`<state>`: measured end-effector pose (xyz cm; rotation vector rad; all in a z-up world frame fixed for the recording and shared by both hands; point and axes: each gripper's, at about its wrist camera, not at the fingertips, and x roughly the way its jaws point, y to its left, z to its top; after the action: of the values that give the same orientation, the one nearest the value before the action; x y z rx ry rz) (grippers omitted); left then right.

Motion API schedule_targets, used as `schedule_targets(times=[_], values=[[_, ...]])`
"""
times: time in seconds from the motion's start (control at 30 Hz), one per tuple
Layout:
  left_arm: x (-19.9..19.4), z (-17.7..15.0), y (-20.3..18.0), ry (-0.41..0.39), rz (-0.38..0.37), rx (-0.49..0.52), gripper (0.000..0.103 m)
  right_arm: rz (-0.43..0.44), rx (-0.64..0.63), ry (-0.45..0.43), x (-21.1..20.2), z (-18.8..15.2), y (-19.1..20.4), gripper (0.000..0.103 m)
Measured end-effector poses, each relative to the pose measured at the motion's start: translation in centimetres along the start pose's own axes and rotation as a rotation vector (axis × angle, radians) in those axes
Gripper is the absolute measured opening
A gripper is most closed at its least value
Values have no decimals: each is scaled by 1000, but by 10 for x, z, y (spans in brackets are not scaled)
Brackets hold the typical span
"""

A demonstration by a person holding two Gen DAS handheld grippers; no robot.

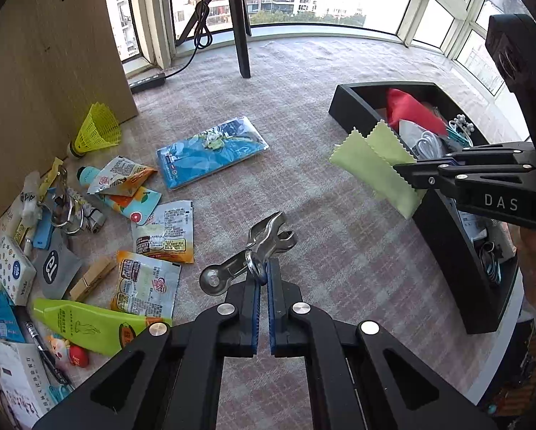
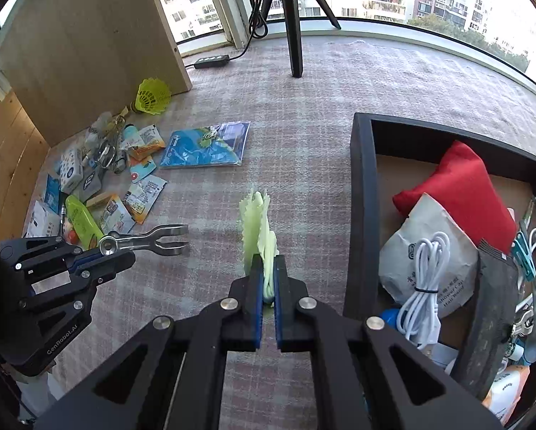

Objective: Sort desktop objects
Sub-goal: 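Carry the clamp and green cloth over the black tray and open both tools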

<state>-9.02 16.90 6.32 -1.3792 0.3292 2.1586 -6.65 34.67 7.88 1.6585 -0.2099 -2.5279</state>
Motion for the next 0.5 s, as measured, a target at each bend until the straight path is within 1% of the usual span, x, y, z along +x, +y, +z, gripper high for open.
schedule_targets(times=[0.1, 0.27, 0.33, 0.5], values=[[-6, 2, -3, -14, 11, 8, 3, 3, 20, -29, -17, -1, -9, 5], [-14, 11, -12, -22, -30, 1, 3, -6, 63, -77, -46, -2, -30, 5], [-21, 16, -23, -41, -40, 23, 3, -20, 85, -96, -59, -4, -42, 5], [-34, 40, -62, -87, -80, 93, 3, -88, 149, -131, -89, -11, -82, 5]])
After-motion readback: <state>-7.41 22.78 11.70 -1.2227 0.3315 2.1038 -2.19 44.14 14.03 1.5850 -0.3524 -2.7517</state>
